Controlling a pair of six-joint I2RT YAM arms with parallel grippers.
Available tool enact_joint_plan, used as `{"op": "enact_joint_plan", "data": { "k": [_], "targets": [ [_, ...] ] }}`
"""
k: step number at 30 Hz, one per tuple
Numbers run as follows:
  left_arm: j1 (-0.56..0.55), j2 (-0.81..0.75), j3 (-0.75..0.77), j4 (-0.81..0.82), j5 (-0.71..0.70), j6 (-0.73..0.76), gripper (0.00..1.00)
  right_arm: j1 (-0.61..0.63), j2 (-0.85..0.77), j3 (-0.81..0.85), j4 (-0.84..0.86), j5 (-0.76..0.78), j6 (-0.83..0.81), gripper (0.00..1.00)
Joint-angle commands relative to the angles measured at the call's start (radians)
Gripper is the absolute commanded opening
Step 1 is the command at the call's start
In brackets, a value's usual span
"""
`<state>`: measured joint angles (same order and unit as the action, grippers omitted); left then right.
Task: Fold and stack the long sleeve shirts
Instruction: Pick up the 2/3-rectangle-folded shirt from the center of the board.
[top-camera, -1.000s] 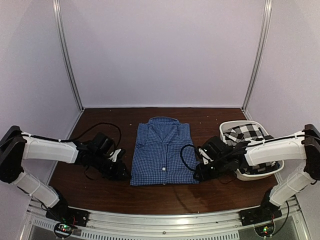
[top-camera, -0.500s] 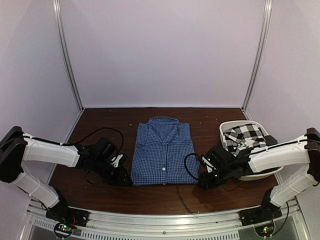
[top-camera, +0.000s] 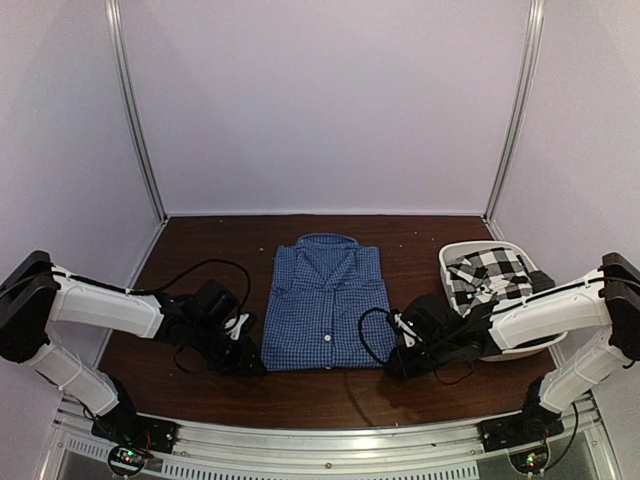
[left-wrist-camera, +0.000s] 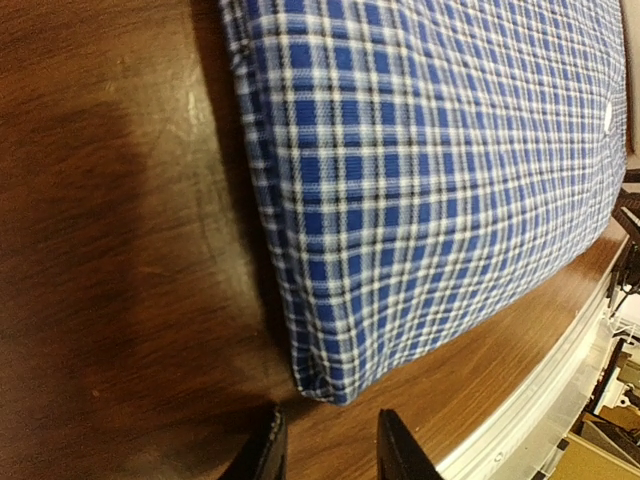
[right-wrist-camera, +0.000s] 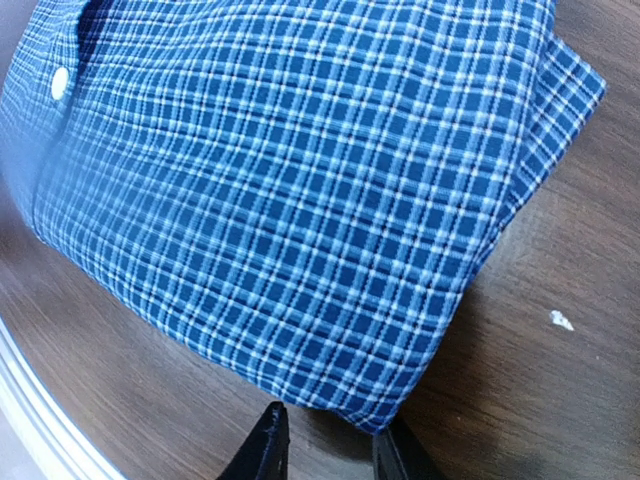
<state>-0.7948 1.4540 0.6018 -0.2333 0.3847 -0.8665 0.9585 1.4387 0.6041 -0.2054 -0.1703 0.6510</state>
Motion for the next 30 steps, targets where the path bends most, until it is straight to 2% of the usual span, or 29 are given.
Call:
{"op": "enact_joint_plan", "data": {
  "k": [1,11,16,26,30],
  "targets": [
    [-0.015,0.016,-0.007,0.032,-0.031,-0.008,0.32,0.018,0.041,-0.004,-0.005,0.039,-0.013,0.31],
    [-0.019,0.051,0.029,0.034,-0.083,0.011,0.27,0.021,0.021,-0.001,-0.018,0.081,-0.016,0.28],
    [-0.026,0.061,0.047,0.034,-0.081,0.014,0.18,0.022,0.011,0.01,-0.018,0.113,-0.024,0.26],
    [-0.029,0.024,0.061,0.001,-0.096,0.01,0.01,0.025,-0.029,0.016,-0.026,0.143,-0.032,0.08],
    [-0.029,0.005,0.057,-0.006,-0.096,0.008,0.0,0.037,-0.049,0.014,-0.032,0.151,-0.029,0.01]
  ]
}}
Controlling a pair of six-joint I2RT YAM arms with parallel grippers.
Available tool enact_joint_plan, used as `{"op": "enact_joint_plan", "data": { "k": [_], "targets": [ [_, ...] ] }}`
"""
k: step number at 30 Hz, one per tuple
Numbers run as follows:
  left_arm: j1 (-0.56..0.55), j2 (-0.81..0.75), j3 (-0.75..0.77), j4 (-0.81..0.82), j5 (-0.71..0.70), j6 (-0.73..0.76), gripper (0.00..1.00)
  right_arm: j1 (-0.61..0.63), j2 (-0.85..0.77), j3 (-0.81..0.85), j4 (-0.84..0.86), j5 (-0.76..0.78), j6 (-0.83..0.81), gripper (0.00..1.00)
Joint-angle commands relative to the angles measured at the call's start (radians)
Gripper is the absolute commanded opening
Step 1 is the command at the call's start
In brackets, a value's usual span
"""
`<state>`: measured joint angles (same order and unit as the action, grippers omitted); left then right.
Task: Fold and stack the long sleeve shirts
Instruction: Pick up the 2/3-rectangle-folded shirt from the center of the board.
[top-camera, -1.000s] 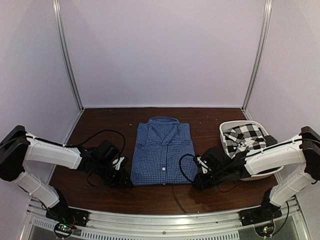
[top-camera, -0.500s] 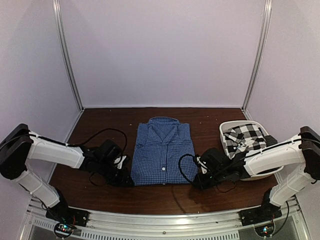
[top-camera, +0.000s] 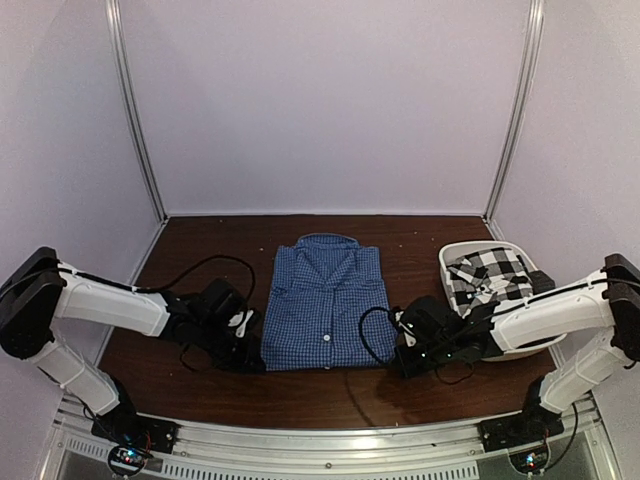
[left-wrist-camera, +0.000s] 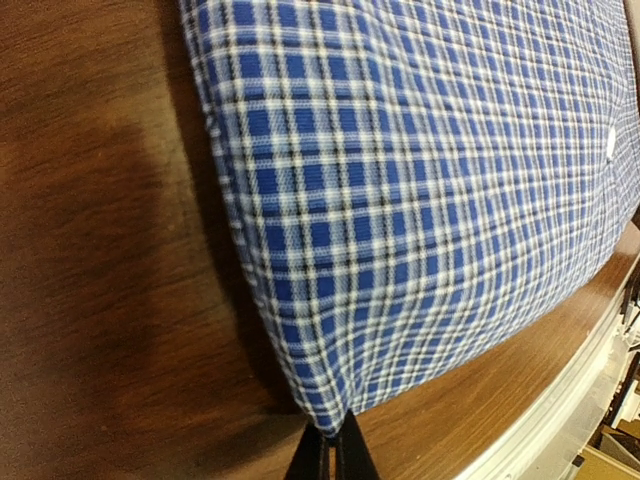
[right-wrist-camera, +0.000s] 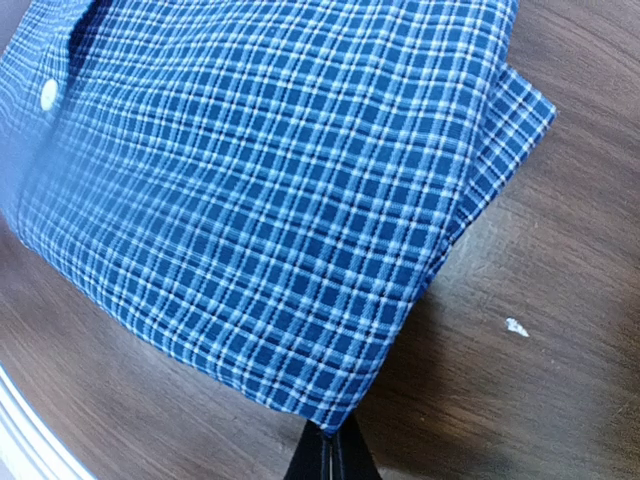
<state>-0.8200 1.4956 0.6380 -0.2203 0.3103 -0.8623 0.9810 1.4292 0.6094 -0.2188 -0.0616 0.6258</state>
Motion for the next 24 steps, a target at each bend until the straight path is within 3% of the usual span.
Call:
{"op": "enact_joint_plan", "data": {
  "k": [1,9,15,20,24],
  "targets": [
    [-0.006,-0.044,0.018,-0.02,-0.023,0.002,0.0,0.018,-0.044,0.009,-0.021,0.044,-0.003,0.0],
    [-0.049,-0.125,-0.002,-0.077,-0.056,-0.012,0.0,0.074,-0.109,-0.003,-0.06,0.087,0.033,0.0],
    [-0.128,-0.289,-0.008,-0.175,-0.102,-0.064,0.0,0.14,-0.243,0.004,-0.165,0.119,0.083,0.0],
    [-0.172,-0.398,0.062,-0.308,-0.163,-0.11,0.0,0.165,-0.334,0.079,-0.283,0.155,0.102,0.0],
    [-0.149,-0.355,0.222,-0.376,-0.208,-0.067,0.0,0.136,-0.334,0.211,-0.334,0.186,0.05,0.0]
  ]
}}
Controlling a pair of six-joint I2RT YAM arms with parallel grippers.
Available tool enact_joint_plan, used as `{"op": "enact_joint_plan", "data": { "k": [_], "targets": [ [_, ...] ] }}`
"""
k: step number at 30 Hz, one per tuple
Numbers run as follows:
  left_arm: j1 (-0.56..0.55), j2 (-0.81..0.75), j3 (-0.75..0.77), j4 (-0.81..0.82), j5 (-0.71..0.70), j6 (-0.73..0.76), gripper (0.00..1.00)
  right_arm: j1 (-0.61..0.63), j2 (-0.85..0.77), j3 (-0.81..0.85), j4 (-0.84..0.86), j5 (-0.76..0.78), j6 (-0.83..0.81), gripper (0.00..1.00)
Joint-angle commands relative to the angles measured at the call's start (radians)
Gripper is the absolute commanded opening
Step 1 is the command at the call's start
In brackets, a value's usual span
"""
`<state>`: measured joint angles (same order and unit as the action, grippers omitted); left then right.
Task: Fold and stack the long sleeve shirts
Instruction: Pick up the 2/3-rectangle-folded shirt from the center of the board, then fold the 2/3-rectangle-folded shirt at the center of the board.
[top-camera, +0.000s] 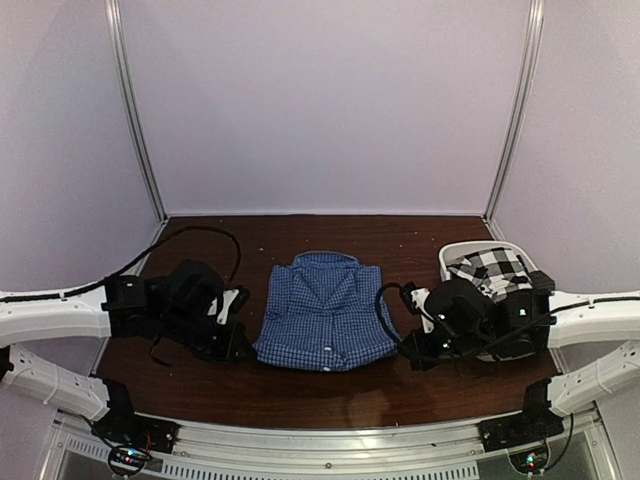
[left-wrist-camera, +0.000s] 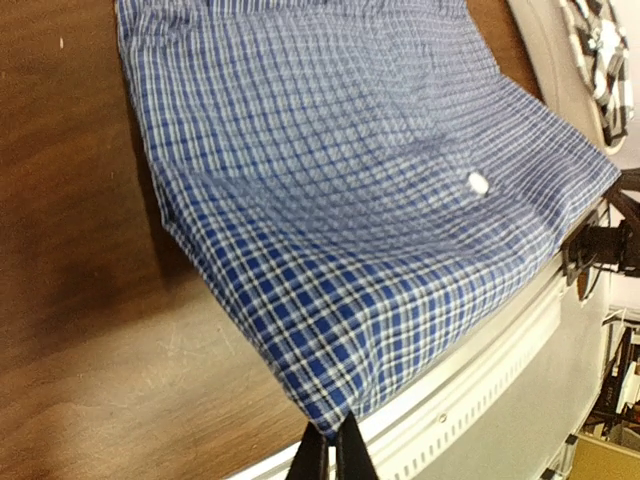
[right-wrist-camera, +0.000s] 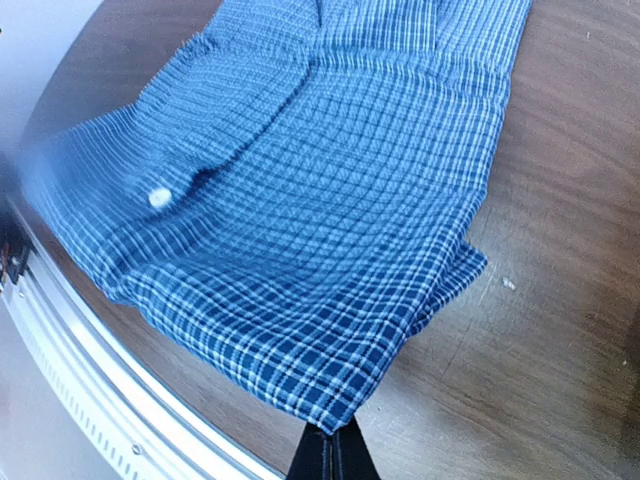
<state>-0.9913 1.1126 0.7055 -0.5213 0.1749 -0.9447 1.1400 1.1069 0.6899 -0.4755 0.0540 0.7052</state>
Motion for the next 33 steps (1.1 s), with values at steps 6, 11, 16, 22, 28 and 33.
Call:
{"op": "enact_joint_plan", "data": {
  "k": [6,11,16,22,28,33],
  "targets": [
    [0.27,0.254,0.381,-0.04,0.089,0.232,0.0,-0.291,0.174,0.356,-0.019,-0.049,-0.175,0.0],
    [0.473,0.59,0.638,0.068,0.25,0.356,0.0,-0.527,0.471,0.552,0.136,-0.161,-0.273,0.0],
    [0.577,0.971,0.91,0.172,0.333,0.359,0.0,-0.656,0.856,0.802,0.235,-0.219,-0.303,0.0],
    [0.599,1.17,1.058,0.262,0.336,0.297,0.0,-0.7,1.142,1.022,0.203,-0.299,-0.3,0.0],
    [0.599,1.103,0.948,0.328,0.334,0.262,0.0,-0.696,1.076,0.912,0.216,-0.294,-0.293,0.0],
    [0.6,1.007,0.883,0.306,0.273,0.259,0.0,-0.691,0.933,0.8,0.226,-0.255,-0.284,0.0]
  ]
}}
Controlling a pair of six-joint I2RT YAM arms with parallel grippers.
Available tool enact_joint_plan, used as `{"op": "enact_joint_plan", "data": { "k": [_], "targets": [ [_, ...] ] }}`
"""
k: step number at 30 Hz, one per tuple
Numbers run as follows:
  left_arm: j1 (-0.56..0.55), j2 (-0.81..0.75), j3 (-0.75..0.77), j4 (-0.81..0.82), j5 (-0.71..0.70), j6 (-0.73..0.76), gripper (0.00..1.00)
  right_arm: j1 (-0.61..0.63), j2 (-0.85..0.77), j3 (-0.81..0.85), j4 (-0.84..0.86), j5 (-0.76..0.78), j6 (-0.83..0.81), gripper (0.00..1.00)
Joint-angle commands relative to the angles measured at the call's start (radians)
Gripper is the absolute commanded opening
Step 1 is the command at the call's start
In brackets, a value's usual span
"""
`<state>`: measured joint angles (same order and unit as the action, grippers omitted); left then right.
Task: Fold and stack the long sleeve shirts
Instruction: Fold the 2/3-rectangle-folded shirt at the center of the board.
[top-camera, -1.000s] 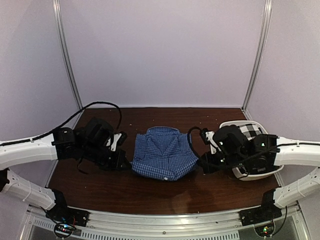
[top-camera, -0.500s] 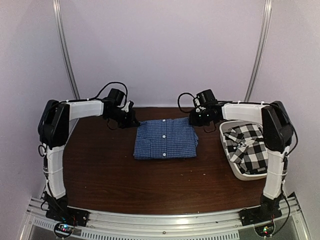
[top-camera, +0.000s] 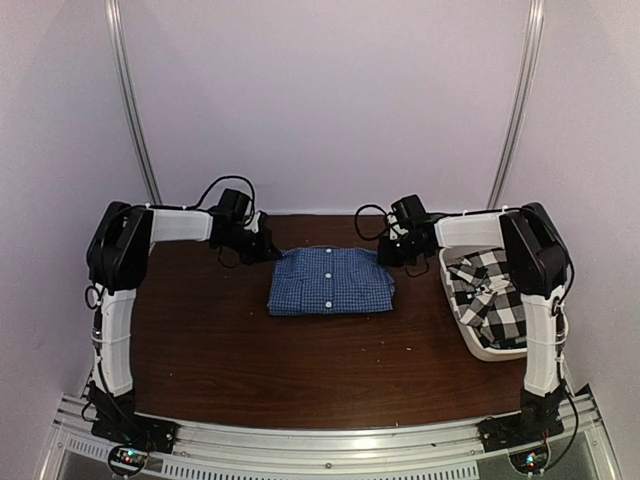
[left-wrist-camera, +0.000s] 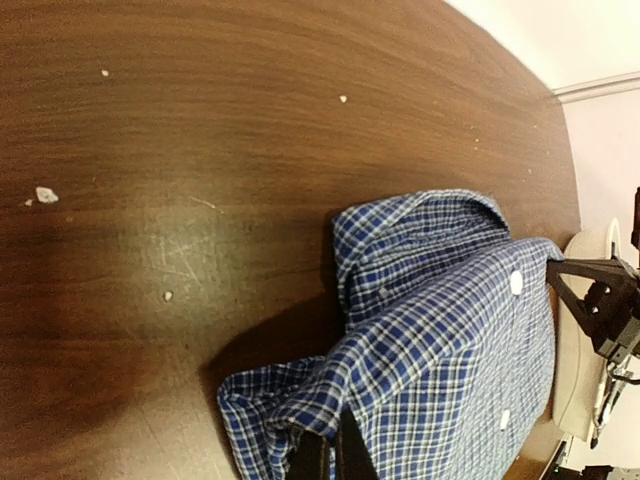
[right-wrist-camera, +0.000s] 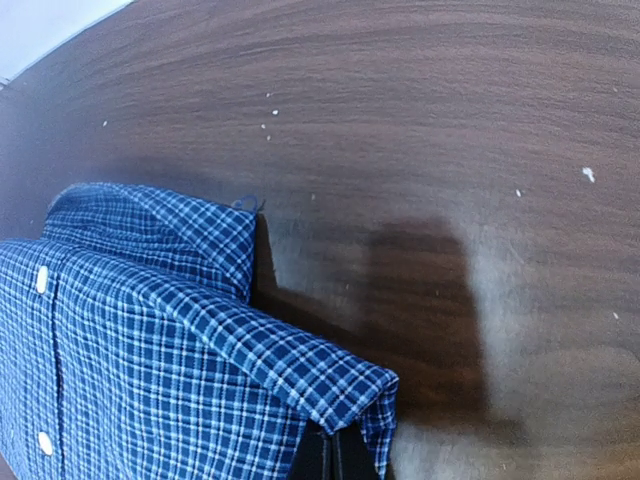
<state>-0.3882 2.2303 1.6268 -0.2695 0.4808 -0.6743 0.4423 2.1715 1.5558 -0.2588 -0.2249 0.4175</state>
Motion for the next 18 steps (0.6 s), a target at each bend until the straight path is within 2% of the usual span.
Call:
{"op": "enact_joint_plan", "data": {
  "k": [1,7,8,9,10,11,13,15,18],
  "targets": [
    [0.0,-0.118,-0.04,0.048,-0.052,-0.013,0.0,0.006,-0.147,-0.085,0.024,0.036,0.006,0.0],
    [0.046,-0.084,-0.01,0.041,-0.058,-0.026,0.0,-0.019,-0.106,-0.039,0.022,0.058,0.009,0.0],
    [0.051,-0.073,0.0,0.038,-0.061,-0.023,0.0,-0.023,-0.094,-0.026,0.018,0.057,0.008,0.05],
    [0.055,-0.066,0.008,0.037,-0.062,-0.02,0.07,-0.029,-0.082,-0.011,0.007,0.056,0.007,0.11],
    [0.061,-0.061,0.018,0.033,-0.061,-0.015,0.21,-0.031,-0.071,0.007,-0.01,0.06,0.003,0.17],
    [0.07,-0.06,0.027,0.025,-0.068,-0.009,0.3,-0.031,-0.066,0.021,-0.023,0.066,-0.002,0.23],
    [0.081,-0.07,0.035,0.005,-0.084,0.004,0.43,-0.028,-0.075,0.031,-0.033,0.073,-0.007,0.33],
    [0.089,-0.095,0.021,0.0,-0.104,0.015,0.49,-0.013,-0.095,0.032,-0.044,0.094,-0.016,0.4],
    [0.089,-0.136,-0.033,0.0,-0.105,0.028,0.5,0.023,-0.124,0.033,-0.07,0.147,-0.036,0.42]
  ]
}}
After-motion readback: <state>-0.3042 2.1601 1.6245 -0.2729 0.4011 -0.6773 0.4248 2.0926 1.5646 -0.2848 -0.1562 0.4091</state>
